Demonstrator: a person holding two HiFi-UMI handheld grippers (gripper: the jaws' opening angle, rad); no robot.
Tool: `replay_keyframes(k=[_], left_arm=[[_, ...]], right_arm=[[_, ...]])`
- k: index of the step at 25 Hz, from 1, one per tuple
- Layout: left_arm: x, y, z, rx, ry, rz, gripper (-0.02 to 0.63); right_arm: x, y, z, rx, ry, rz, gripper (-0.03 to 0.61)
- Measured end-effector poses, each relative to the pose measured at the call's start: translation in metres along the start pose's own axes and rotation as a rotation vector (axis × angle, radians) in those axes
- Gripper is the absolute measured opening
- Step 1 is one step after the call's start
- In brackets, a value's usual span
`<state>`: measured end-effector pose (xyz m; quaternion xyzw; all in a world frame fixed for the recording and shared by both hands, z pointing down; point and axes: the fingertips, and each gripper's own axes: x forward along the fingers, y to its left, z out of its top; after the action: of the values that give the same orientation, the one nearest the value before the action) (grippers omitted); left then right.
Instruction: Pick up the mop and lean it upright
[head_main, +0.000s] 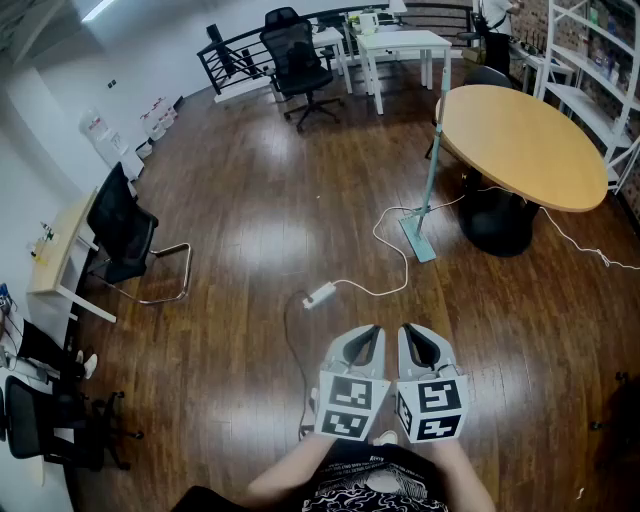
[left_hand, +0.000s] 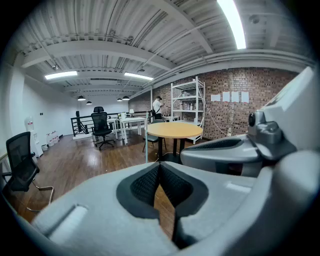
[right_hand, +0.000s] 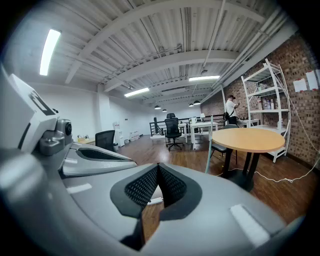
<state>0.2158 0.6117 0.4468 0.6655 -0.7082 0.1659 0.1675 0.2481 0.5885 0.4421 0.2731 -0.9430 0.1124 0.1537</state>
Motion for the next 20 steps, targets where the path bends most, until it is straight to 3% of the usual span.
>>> replay_keyframes(k=[10, 20], left_arm=[[0.076, 0.033, 0.018, -0.008, -0.017, -0.044, 0.004], [0.181, 0.139, 0.076, -0.008, -0.036, -0.143, 0.003]], right_arm=[[0.069, -0.035, 0.015, -0.014, 0.011, -0.036, 0.000], [0.213, -0.061, 0.079, -0.029, 0.033, -0.124, 0.000]])
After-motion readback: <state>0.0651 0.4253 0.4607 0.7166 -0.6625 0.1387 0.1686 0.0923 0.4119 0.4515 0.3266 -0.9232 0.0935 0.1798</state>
